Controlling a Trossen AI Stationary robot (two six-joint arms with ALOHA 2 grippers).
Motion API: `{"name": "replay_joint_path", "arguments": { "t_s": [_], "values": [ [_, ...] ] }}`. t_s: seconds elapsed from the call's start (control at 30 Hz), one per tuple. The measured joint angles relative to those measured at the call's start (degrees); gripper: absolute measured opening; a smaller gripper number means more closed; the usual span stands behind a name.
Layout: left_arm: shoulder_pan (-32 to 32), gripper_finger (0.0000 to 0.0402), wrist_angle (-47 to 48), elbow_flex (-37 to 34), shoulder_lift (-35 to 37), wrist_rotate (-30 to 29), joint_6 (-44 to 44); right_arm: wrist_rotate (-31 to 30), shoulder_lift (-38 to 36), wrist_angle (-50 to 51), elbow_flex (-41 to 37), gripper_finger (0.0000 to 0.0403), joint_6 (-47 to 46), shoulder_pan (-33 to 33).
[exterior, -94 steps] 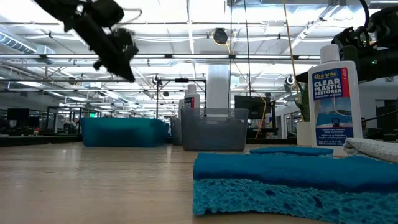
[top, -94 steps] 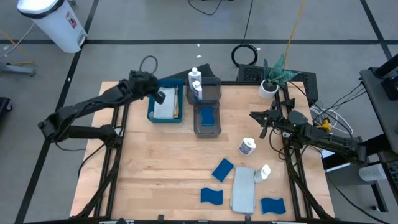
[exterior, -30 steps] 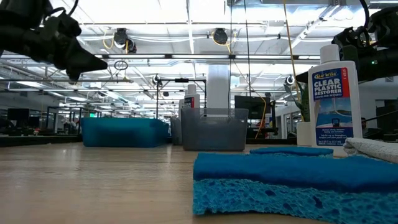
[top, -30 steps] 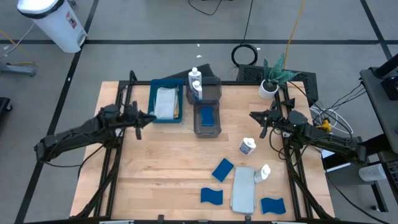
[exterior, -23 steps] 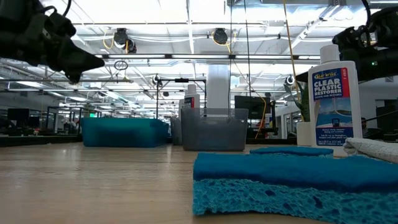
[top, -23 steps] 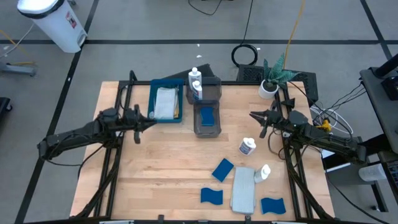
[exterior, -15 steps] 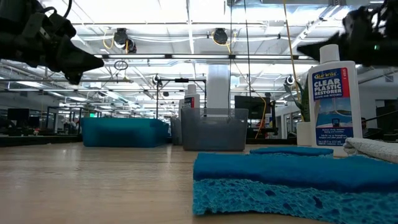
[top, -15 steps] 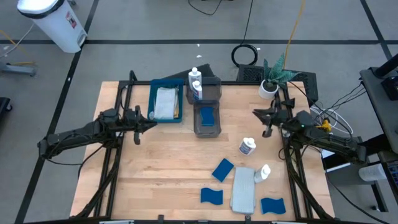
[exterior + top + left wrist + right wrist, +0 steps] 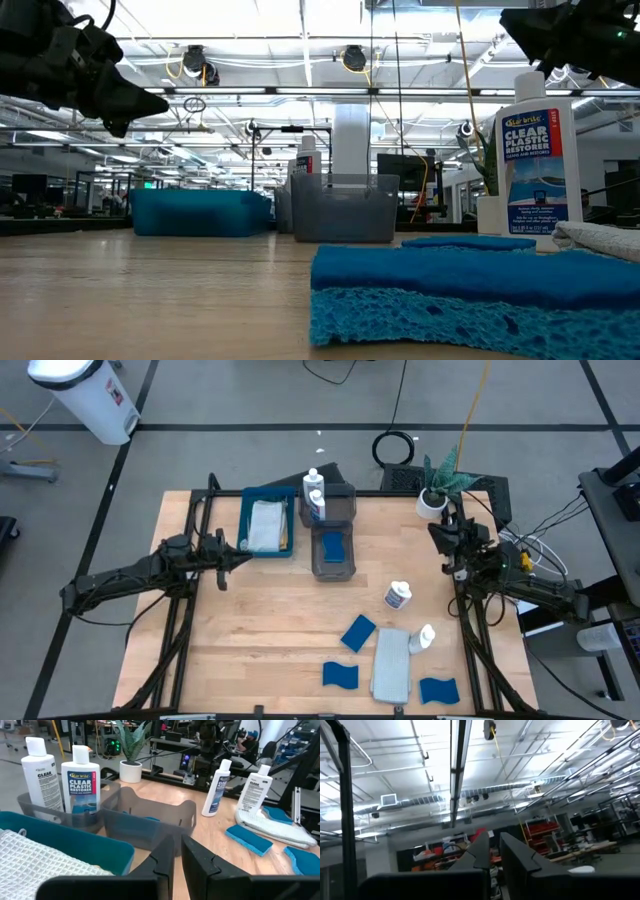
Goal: Pick & Place Kitchen Items
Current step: Put the white plastic restorer bottle into the top black bin
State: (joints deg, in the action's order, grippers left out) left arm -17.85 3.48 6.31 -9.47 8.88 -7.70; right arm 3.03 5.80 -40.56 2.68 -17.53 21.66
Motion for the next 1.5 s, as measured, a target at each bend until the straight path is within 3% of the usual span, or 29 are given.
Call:
{"name": "replay_joint_path", "arguments": {
  "t_s": [0.13, 0.23, 0.33, 0.47, 0.57, 0.67, 0.83, 1.0, 1.13, 1.27, 1.5],
  "values": [
    [0.00, 0.0037, 0.95, 0.00, 0.00, -0.08, 0.00, 0.37, 0.00, -2.40, 0.16, 0.0023, -0.84, -0.04],
    [0.00, 0.0037, 1.27, 0.00, -0.02, -0.46, 0.00, 6.45, 1.02, -5.16, 1.68, 0.0048, -1.50, -0.20],
    [0.00, 0.0037, 1.25, 0.00, 0.00, -0.48, -0.02, 12.39, 4.30, -4.77, 4.62, 0.0102, -1.53, -2.49],
    [0.00, 0.0037, 1.04, 0.00, 0.00, -0.48, -0.16, 15.09, 11.92, -4.41, 11.15, 0.0203, 2.75, -9.29],
    [-0.02, 0.0037, 1.03, 0.00, 0.00, -0.51, -0.37, 15.63, 18.74, 4.65, 17.77, 0.0267, 8.25, -15.70],
    [-0.02, 0.0037, 1.03, 0.00, 0.00, -0.68, -0.59, 10.28, 24.21, 23.35, 27.93, 0.0299, 14.88, -22.08],
    [-0.02, 0.0037, 1.03, 0.00, 0.00, -2.34, -1.51, -10.45, 34.18, 53.39, 43.72, 0.0300, 17.61, -33.51],
    [-0.04, 0.0037, 1.01, 0.00, 0.00, -2.97, -1.53, -24.97, 42.12, 74.69, 55.13, 0.0284, 8.67, -43.09],
    [-0.07, 0.0037, 1.01, 0.00, 0.00, -2.97, -1.75, -27.02, 45.24, 89.75, 61.21, 0.0277, -4.26, -47.86],
    [-0.07, 0.0037, 1.00, 0.00, 0.00, -2.97, -1.89, -26.82, 45.38, 99.96, 62.36, 0.0267, -16.76, -50.37],
    [-0.07, 0.0037, 0.96, 0.00, 0.00, -3.02, -2.14, -23.77, 45.60, 102.45, 57.55, 0.0251, -26.10, -52.57]
  ]
}}
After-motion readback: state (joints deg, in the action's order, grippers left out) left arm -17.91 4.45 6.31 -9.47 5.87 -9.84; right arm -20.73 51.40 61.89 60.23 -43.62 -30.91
